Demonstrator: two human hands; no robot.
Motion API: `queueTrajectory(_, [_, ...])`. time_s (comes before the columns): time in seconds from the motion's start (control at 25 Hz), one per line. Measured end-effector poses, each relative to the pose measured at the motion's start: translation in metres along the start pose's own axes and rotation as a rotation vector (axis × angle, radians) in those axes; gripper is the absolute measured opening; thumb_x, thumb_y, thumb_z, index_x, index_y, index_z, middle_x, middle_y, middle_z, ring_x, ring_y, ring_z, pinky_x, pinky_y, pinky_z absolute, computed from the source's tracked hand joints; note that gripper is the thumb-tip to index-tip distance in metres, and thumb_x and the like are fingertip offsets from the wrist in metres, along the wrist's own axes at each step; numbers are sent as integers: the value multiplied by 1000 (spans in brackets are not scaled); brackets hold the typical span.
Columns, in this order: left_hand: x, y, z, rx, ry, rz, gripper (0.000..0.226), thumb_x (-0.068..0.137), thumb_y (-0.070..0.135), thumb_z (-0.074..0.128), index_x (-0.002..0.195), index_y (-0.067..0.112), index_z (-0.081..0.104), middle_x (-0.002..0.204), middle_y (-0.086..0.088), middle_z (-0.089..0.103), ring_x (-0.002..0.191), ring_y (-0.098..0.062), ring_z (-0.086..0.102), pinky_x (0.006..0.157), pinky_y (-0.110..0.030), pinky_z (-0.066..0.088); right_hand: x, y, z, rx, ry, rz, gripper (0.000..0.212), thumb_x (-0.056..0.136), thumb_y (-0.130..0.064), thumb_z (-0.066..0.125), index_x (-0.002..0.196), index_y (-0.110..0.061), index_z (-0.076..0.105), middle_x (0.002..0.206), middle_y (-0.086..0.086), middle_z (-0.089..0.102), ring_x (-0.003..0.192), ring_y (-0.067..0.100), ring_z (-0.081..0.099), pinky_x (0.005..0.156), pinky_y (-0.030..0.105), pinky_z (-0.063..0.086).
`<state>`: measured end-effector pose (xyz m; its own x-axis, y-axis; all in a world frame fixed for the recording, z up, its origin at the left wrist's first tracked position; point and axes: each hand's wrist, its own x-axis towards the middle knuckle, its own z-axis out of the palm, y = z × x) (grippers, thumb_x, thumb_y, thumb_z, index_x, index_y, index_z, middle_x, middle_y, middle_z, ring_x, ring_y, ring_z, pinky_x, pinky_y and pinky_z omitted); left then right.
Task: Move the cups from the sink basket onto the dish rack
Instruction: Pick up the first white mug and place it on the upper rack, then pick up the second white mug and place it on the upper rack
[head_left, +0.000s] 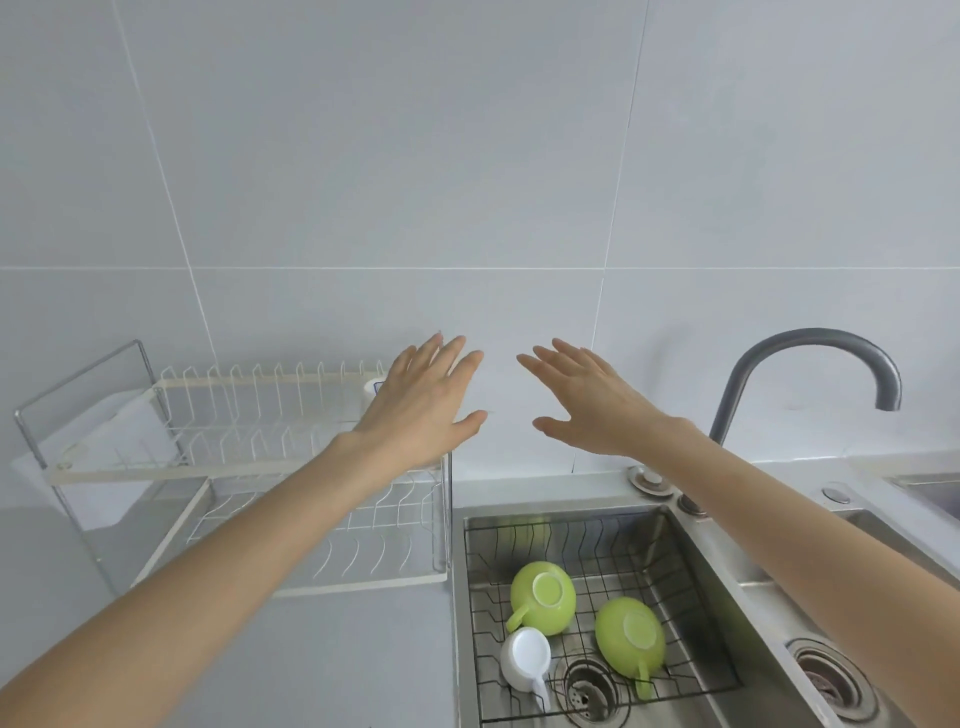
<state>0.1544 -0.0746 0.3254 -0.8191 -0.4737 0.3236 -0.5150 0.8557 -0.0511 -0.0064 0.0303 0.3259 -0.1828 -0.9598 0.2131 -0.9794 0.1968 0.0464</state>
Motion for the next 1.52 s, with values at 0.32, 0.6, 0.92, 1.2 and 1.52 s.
queueTrajectory(0.32, [-8, 56, 45, -81, -65, 7, 65, 92, 39, 40, 144, 16, 9, 157, -5, 8, 145, -22, 6, 117, -38, 10, -39, 36, 44, 94, 9, -8, 71, 90, -33, 51, 147, -22, 9, 159, 1, 7, 147, 19, -1, 120, 34, 1])
queueTrajectory(0.6, [-25, 89, 98, -173, -164, -55, 66, 91, 37, 44, 144, 15, 11, 156, -6, 13, 143, -22, 13, 116, -36, 14, -73, 58, 103, 210, -122, -13, 73, 89, -29, 53, 147, -22, 11, 159, 1, 9, 147, 17, 1, 119, 32, 1])
queueTrajectory(0.92, [-49, 110, 166, -163, -370, -145, 71, 89, 37, 48, 144, 13, 9, 155, -7, 14, 143, -23, 15, 116, -38, 17, -101, 77, 175, 287, -254, -27, 73, 87, -26, 55, 147, -21, 14, 158, 1, 16, 147, 18, 7, 120, 33, 4])
queueTrajectory(1.2, [-52, 115, 218, -261, -512, -279, 71, 89, 31, 51, 144, 12, 10, 155, -7, 15, 142, -22, 18, 113, -34, 23, -108, 86, 225, 412, -402, 31, 71, 88, -22, 55, 146, -21, 14, 157, 2, 17, 145, 20, 16, 116, 32, 20])
queueTrajectory(1.52, [-49, 122, 286, -427, -685, -423, 66, 85, 23, 55, 140, 16, 18, 148, -3, 28, 130, -25, 36, 95, -36, 41, -92, 86, 293, 546, -604, 94, 71, 87, -10, 50, 146, -22, 15, 157, 0, 17, 141, 22, 23, 108, 34, 34])
